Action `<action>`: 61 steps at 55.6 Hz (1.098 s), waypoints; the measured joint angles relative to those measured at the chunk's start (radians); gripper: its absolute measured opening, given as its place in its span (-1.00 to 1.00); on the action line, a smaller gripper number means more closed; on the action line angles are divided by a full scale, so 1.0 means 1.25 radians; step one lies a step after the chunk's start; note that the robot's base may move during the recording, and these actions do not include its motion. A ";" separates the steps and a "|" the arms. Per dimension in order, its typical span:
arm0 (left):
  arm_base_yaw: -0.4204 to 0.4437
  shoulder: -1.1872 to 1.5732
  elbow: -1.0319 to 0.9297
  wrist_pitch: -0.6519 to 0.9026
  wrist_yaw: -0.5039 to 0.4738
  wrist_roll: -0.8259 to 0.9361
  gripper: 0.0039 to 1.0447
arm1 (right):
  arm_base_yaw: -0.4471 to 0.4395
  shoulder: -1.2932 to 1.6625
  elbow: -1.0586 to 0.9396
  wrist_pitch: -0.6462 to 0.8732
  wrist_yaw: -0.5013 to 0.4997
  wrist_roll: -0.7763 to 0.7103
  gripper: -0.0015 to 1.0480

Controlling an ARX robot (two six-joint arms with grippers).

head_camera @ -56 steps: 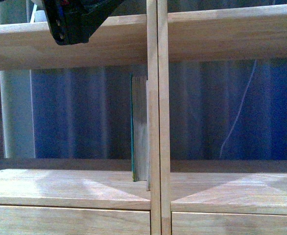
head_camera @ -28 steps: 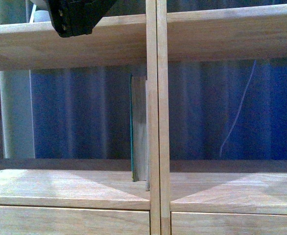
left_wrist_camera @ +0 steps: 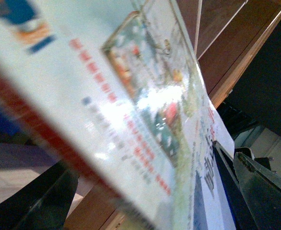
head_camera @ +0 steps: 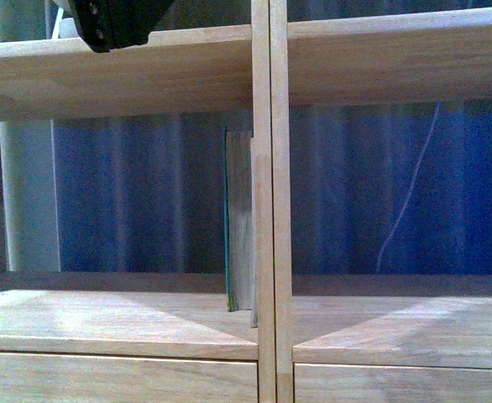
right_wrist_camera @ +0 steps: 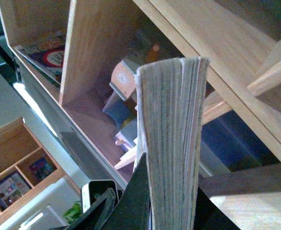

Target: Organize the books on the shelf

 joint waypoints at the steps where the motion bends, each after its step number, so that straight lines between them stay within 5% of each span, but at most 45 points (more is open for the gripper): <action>1: 0.000 0.000 0.000 0.001 0.000 -0.001 0.86 | 0.000 0.002 0.000 0.000 0.000 0.000 -0.86; 5: 0.000 0.000 0.000 0.003 -0.008 -0.004 0.86 | -0.001 0.009 0.000 0.000 -0.005 0.003 -0.86; 28: 0.005 -0.013 0.000 -0.001 -0.039 -0.006 -0.54 | -0.005 0.009 0.000 -0.004 -0.008 0.013 -0.86; 35: 0.008 -0.013 0.000 0.015 -0.040 -0.038 -0.82 | -0.005 0.010 0.000 -0.009 -0.004 0.015 -0.86; 49: 0.013 -0.014 0.000 0.021 -0.037 -0.059 -0.87 | -0.003 0.013 0.000 -0.024 0.018 0.013 -0.85; 61: 0.023 -0.014 0.001 0.016 -0.037 -0.022 -0.88 | -0.018 0.014 0.000 -0.023 0.070 -0.052 -0.20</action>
